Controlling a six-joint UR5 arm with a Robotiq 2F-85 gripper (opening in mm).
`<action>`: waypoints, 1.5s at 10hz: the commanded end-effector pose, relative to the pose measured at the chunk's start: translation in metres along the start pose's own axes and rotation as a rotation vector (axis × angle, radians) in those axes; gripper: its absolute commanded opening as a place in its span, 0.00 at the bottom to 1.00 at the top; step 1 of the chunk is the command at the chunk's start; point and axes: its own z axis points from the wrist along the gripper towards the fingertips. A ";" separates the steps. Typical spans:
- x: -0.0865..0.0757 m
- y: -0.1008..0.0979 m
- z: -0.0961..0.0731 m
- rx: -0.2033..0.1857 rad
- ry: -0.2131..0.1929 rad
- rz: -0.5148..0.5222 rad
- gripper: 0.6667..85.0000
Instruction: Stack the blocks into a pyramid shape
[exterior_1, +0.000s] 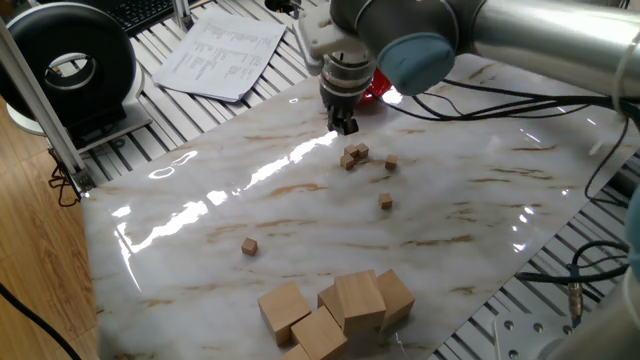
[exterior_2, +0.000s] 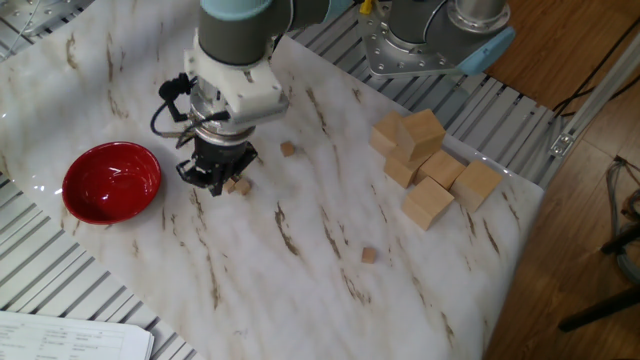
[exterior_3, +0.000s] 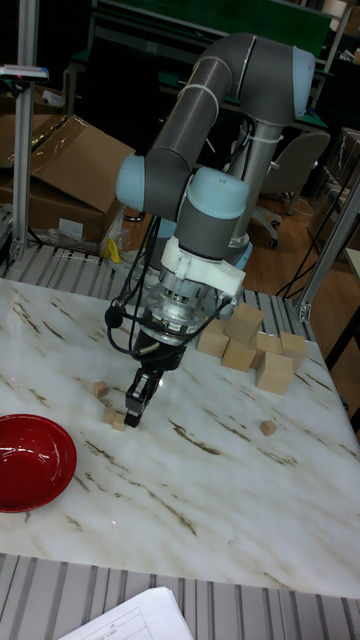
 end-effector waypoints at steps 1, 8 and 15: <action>-0.012 0.004 0.008 -0.029 -0.041 -0.065 0.01; -0.013 0.029 0.009 -0.130 -0.121 -0.331 0.40; 0.010 0.026 0.009 -0.154 -0.088 -0.400 0.87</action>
